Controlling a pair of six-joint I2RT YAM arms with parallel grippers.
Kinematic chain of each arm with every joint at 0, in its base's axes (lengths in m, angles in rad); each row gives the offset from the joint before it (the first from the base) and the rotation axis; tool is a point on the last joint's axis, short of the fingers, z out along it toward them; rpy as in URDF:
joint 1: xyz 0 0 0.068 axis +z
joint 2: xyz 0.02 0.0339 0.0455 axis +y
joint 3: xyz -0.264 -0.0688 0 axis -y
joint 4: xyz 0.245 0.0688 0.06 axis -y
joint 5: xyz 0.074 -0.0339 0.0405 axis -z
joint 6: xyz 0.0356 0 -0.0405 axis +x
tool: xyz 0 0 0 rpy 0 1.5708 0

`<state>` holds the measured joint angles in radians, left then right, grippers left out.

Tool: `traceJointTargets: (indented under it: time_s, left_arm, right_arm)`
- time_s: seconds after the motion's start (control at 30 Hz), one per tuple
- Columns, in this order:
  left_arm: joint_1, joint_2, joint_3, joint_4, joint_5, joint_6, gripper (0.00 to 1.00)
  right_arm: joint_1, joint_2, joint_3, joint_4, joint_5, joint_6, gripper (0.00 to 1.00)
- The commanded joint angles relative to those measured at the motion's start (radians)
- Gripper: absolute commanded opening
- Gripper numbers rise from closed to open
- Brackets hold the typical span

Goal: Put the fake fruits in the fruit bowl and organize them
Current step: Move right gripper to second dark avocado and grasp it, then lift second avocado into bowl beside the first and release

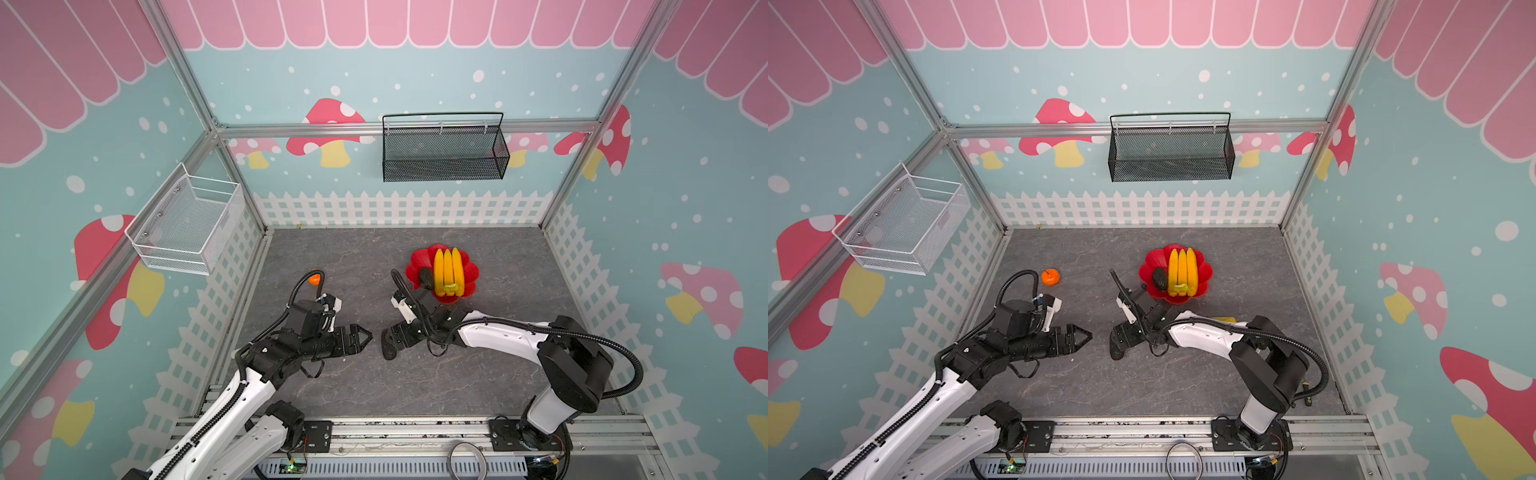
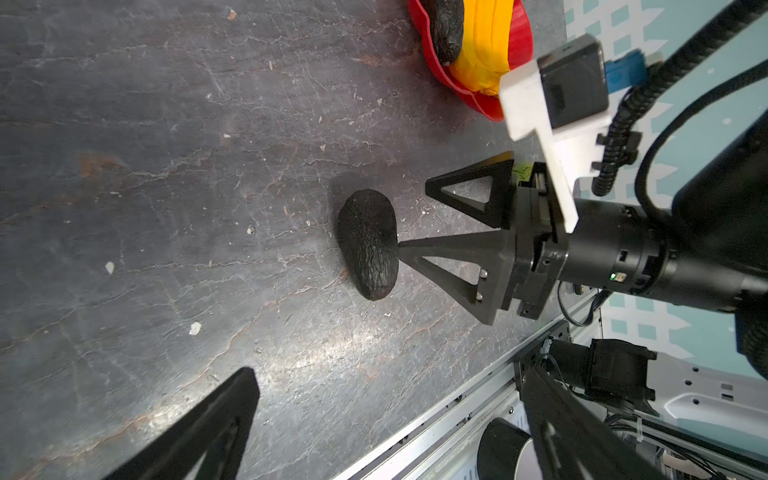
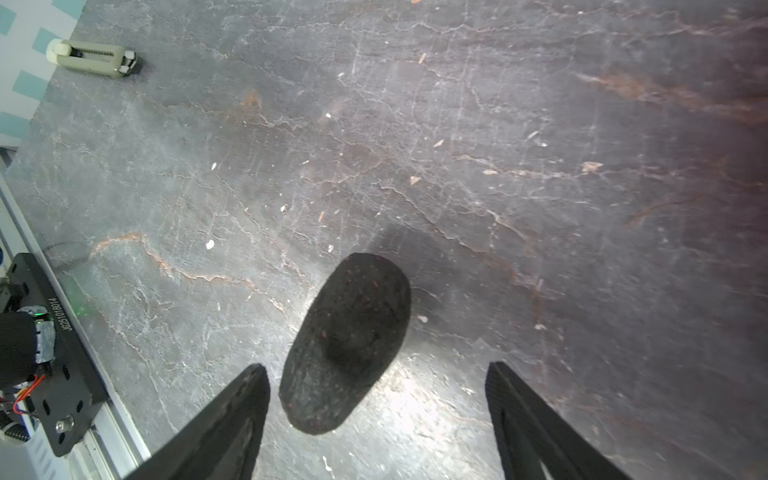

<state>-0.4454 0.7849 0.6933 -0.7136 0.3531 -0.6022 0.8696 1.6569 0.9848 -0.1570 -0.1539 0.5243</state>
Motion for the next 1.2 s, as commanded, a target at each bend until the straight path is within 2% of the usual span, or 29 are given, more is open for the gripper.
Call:
traceJointTargets:
  time_s: [0.0, 0.13, 0.2, 0.27, 0.4, 0.57, 0.77, 1.0, 1.17]
  left_arm:
    - [0.006, -0.025, -0.021, -0.004, -0.010, -0.024, 0.99]
    - [0.006, -0.032, -0.024, -0.004, -0.011, -0.028, 0.99]
    - [0.006, -0.038, -0.025, -0.003, -0.017, -0.028, 0.99]
    - [0.006, -0.043, -0.025, -0.003, -0.024, -0.026, 0.99]
    - [0.005, -0.037, -0.023, -0.002, -0.030, -0.023, 0.99]
    - [0.006, -0.007, -0.010, 0.032, -0.038, -0.019, 0.99]
    - [0.007, 0.078, 0.027, 0.156, -0.059, -0.019, 0.99]
    - [0.006, 0.276, 0.107, 0.307, -0.040, 0.006, 0.99]
    - [0.005, 0.393, 0.163, 0.374, -0.028, 0.033, 1.00]
  right_arm:
    - [0.031, 0.047, 0.028, 0.022, 0.008, 0.036, 0.85]
    - [0.052, 0.107, 0.067, 0.010, 0.024, 0.053, 0.83]
    - [0.056, 0.131, 0.079, 0.001, 0.036, 0.059, 0.75]
    - [0.058, 0.152, 0.087, -0.008, 0.048, 0.063, 0.63]
    - [0.058, 0.139, 0.090, -0.010, 0.074, 0.058, 0.51]
    - [0.027, 0.098, 0.152, -0.030, 0.095, -0.001, 0.49]
    - [-0.149, 0.115, 0.322, -0.084, 0.036, -0.111, 0.48]
    - [-0.333, 0.234, 0.554, -0.141, 0.072, -0.222, 0.48]
    - [-0.418, 0.369, 0.681, -0.157, 0.121, -0.258, 0.48]
